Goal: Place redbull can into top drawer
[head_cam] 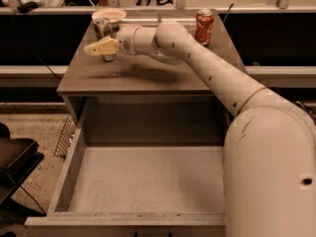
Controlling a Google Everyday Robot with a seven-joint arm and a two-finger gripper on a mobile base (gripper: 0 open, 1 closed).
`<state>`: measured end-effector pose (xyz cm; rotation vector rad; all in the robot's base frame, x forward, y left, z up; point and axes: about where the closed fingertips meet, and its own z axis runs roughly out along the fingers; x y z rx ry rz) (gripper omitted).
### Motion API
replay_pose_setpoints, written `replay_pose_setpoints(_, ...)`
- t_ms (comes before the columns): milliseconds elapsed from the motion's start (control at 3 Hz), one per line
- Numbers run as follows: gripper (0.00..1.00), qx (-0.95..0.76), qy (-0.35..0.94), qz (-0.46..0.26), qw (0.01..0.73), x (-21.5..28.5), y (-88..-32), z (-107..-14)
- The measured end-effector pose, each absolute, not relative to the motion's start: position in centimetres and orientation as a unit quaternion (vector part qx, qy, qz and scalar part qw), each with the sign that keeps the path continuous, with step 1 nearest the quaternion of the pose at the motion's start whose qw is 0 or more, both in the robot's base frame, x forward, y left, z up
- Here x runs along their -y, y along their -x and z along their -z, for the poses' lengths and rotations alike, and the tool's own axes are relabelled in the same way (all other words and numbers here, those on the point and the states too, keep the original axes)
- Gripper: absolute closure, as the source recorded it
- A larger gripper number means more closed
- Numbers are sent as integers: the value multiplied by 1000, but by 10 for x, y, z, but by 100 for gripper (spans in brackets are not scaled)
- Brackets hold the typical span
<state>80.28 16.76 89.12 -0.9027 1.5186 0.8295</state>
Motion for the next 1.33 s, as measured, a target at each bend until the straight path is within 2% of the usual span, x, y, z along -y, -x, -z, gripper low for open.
replay_pose_setpoints(333, 17, -644, 384, -353, 559, -170, -802, -890)
replay_pose_setpoints(1333, 87, -643, 387, -358, 556, -179, -800, -888)
